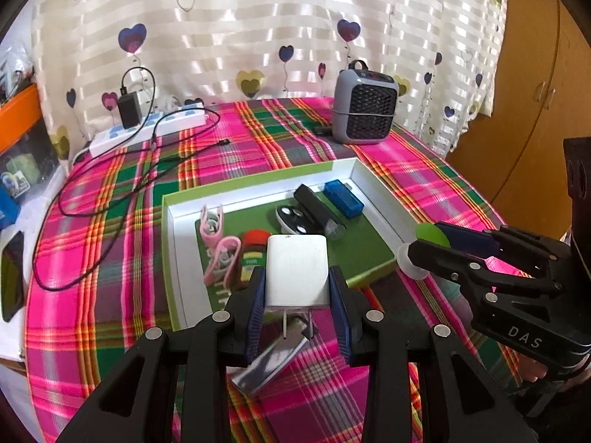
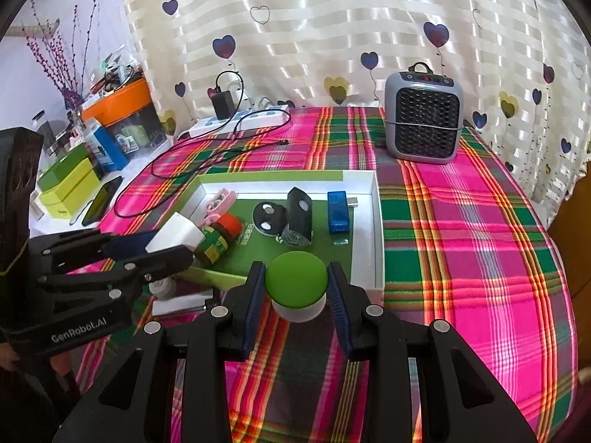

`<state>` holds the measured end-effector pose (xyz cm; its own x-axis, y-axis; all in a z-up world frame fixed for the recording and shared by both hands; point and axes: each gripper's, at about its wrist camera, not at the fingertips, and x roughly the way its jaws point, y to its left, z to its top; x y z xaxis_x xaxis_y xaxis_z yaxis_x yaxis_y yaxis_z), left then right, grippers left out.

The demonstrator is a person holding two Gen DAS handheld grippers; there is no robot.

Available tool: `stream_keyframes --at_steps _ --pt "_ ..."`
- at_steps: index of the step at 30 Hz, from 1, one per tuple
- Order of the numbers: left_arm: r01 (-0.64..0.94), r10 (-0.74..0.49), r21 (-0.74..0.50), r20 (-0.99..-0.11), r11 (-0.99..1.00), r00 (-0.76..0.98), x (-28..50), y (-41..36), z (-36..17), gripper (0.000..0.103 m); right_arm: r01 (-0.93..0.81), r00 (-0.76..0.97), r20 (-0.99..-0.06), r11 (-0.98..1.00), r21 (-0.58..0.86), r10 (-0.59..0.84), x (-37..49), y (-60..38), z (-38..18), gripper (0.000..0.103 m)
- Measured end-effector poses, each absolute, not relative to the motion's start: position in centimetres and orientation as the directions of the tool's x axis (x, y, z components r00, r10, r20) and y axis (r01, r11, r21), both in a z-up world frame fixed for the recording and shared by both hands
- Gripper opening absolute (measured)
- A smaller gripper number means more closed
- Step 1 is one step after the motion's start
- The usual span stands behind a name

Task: Organize rigid objects
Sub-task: 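Carry the white charger and green-capped container over the green box with both grippers, then lower the charger and container into the box and open both grippers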

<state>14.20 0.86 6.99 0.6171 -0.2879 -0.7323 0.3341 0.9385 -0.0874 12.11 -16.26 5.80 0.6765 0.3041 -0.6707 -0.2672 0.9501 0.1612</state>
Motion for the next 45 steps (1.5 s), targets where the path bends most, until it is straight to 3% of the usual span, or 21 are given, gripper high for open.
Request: stream_keyframes --at_steps 45 --pt "0.263 -0.265 -0.143 -0.810 0.954 0.522 26.8 1.4 2.4 0.032 -0.223 0.634 -0.728 0.963 0.149 0.259 19.5 -16.4 2.5 0.035"
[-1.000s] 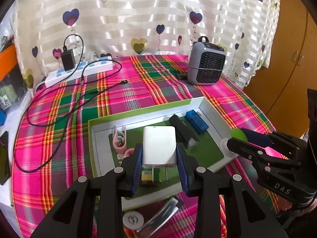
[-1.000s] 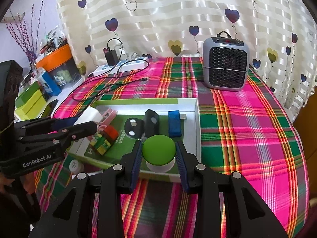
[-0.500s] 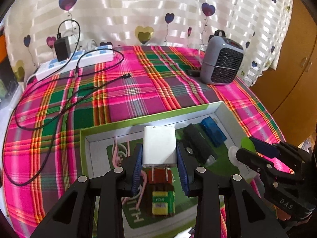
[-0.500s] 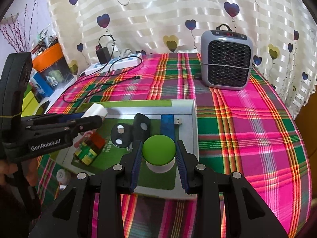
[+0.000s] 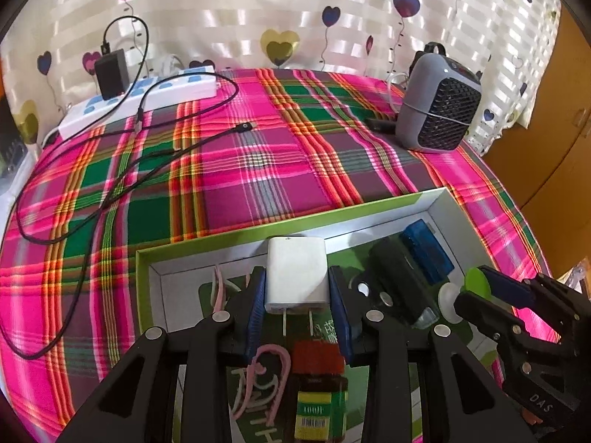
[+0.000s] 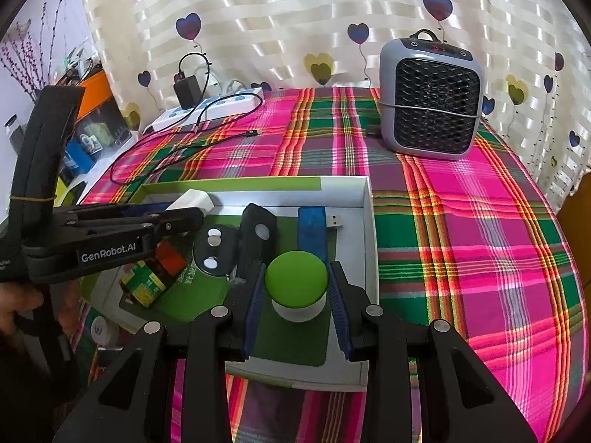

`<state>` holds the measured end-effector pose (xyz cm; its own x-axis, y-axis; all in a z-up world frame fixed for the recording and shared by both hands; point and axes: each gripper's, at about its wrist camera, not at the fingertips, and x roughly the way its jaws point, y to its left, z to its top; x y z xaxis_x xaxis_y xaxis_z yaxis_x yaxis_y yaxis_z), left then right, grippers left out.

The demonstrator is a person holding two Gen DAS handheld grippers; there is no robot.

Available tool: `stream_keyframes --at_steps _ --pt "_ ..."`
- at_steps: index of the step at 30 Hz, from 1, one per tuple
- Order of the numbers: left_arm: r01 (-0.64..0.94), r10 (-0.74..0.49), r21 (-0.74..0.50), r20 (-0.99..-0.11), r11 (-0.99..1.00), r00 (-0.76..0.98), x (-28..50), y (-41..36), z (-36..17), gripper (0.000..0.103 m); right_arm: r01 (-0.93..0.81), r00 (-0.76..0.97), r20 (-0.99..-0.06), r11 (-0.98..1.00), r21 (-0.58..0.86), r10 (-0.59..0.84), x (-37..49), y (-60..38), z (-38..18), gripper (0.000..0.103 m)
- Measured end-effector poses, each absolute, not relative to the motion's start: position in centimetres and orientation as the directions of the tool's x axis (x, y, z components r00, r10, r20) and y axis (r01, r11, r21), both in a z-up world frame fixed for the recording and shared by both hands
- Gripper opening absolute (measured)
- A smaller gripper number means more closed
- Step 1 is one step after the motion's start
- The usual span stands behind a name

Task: Organize rigid objects
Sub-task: 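Lower the charger and container into the box and open both grippers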

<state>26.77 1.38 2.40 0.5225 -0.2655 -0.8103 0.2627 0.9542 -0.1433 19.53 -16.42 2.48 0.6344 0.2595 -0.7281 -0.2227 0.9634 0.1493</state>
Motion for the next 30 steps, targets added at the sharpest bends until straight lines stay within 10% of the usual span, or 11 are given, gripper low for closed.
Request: stream_keyframes --at_steps 30 --pt "0.277 -0.247 -0.111 -0.816 0.954 0.523 27.14 0.78 1.81 0.032 -0.220 0.640 -0.739 0.972 0.087 0.211 19.85 -15.78 1.93 0.035"
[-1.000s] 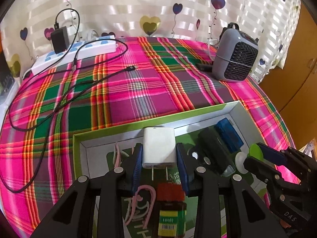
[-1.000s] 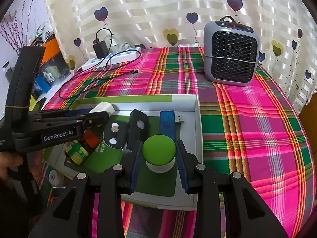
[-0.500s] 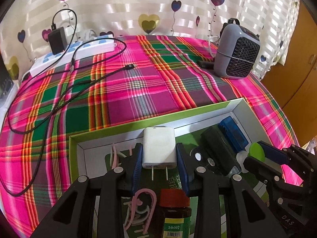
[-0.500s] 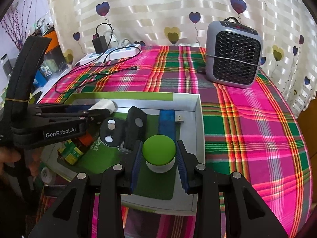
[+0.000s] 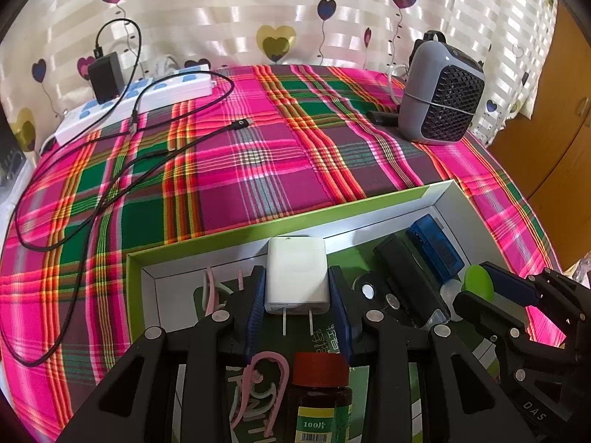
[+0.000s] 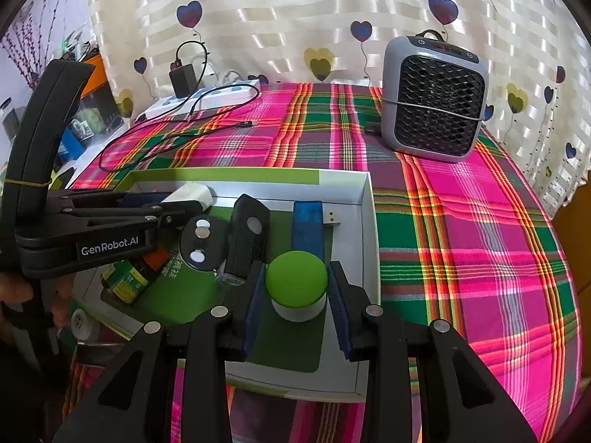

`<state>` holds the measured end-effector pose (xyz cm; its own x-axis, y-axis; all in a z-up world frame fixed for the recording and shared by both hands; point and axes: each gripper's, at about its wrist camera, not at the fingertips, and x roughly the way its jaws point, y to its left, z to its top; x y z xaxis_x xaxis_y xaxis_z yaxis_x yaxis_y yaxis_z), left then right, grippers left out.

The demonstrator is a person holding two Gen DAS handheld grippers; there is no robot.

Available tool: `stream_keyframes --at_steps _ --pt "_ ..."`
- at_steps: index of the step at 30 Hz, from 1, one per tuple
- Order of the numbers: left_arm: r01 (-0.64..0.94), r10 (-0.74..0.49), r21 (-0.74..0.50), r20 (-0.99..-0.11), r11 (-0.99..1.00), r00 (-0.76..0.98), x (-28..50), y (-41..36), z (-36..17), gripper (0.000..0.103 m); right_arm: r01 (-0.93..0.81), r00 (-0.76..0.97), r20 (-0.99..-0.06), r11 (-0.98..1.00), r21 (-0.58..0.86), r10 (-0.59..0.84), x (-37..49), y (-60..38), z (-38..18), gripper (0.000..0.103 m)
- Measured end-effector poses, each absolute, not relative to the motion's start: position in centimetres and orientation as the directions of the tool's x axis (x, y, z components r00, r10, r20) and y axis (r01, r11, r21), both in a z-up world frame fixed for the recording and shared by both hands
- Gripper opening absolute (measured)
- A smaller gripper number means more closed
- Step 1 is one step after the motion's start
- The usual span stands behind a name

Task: Organize rigid objects
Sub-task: 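Lower the charger and container into the box and open both grippers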

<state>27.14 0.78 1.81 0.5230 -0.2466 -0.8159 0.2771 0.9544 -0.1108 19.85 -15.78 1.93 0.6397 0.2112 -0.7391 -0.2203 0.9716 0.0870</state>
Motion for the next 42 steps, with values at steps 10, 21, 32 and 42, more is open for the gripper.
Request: stream_keyframes --at_steps 10,21,32,42 --pt "0.277 -0.246 -0.110 -0.816 0.954 0.522 27.2 0.8 1.8 0.032 -0.220 0.636 -0.742 0.971 0.090 0.213 19.8 -15.8 1.9 0.035" --pt "0.272 -0.259 -0.129 -0.812 0.954 0.523 27.2 1.0 1.8 0.033 -0.204 0.640 -0.736 0.972 0.114 0.221 19.6 -16.0 1.9 0.041" --pt "0.261 -0.264 -0.142 -0.807 0.955 0.528 26.7 1.3 2.1 0.033 -0.192 0.649 -0.730 0.975 0.116 0.214 19.3 -16.1 2.1 0.043" --pt "0.266 -0.235 -0.090 -0.774 0.960 0.588 23.8 1.8 4.0 0.033 -0.178 0.672 -0.710 0.976 0.121 0.211 18.0 -16.1 2.9 0.043"
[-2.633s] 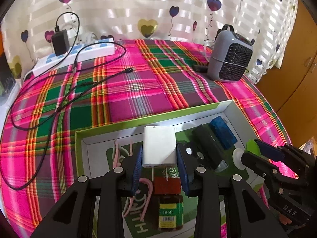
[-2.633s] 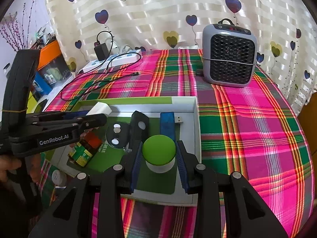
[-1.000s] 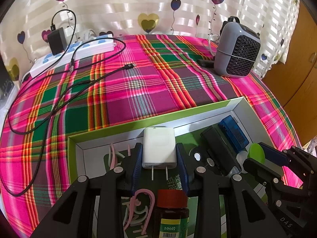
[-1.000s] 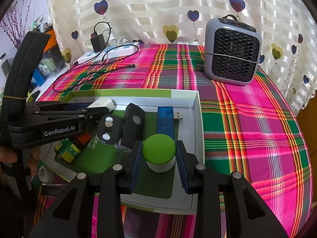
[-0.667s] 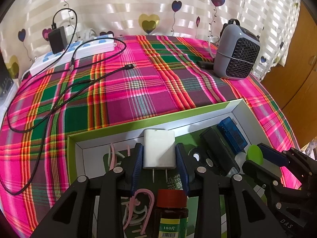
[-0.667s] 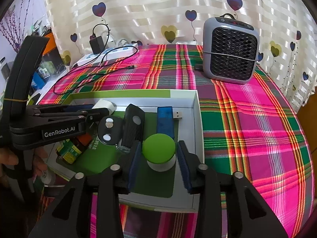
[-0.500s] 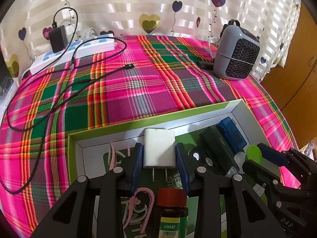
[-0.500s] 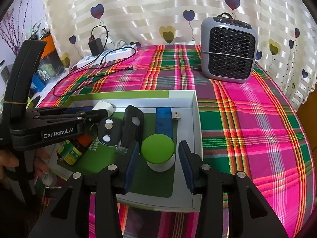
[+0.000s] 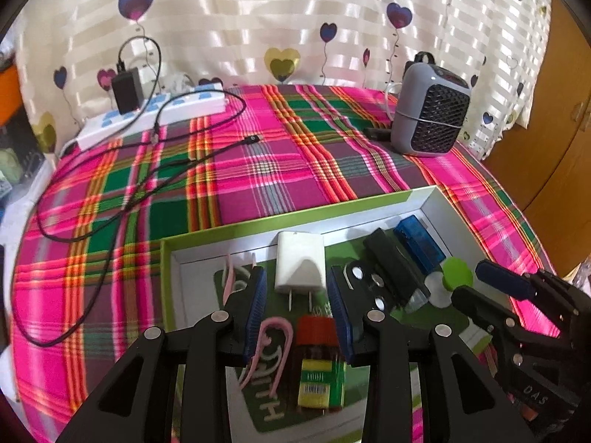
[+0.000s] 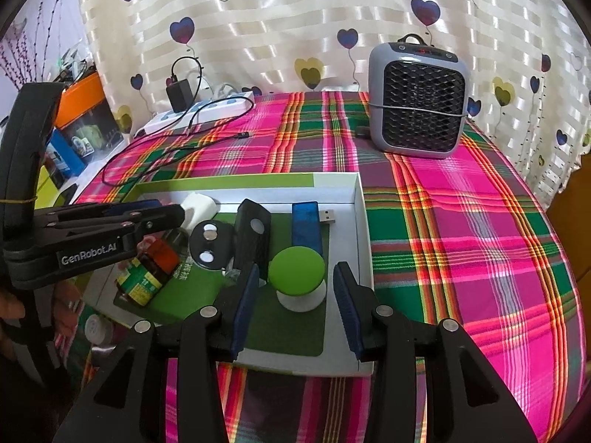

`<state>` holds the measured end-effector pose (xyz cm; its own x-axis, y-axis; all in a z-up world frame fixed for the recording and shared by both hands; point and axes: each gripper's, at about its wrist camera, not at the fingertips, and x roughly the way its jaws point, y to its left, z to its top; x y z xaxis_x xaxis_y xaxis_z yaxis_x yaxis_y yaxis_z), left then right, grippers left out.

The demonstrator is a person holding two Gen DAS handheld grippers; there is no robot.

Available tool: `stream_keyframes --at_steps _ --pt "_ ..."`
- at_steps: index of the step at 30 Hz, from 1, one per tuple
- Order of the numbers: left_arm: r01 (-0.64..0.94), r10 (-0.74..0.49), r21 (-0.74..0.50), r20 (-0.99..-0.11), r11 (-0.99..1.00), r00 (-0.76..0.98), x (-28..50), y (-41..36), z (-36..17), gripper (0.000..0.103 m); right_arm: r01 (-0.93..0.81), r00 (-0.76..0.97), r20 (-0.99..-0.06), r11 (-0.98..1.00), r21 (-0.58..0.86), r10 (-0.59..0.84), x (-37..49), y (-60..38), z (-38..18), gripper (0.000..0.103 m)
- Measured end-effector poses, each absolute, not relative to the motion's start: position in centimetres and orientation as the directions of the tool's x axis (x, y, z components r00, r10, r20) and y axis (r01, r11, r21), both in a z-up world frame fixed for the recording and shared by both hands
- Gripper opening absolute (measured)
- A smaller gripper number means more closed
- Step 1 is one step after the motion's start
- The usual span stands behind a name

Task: Organize rigid objects
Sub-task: 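Lower the charger and container into the box and open both grippers, then withdraw both grippers from the box toward the remaining objects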

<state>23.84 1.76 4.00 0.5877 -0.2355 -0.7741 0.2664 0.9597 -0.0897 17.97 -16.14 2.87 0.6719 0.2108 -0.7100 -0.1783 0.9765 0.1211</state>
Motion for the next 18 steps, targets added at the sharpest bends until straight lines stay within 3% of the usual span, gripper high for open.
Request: stream_keyframes --at_steps 16,18 --pt "0.259 -0.231 -0.078 -0.736 0.963 0.636 17.5 2.8 5.5 0.033 -0.183 0.699 -0.678 0.973 0.137 0.227 14.3 -15.9 3.9 0.043" --pt "0.252 -0.189 -0.022 -0.727 0.967 0.661 16.5 2.5 5.7 0.033 -0.183 0.702 -0.675 0.974 0.136 0.227 13.8 -15.9 4.0 0.043"
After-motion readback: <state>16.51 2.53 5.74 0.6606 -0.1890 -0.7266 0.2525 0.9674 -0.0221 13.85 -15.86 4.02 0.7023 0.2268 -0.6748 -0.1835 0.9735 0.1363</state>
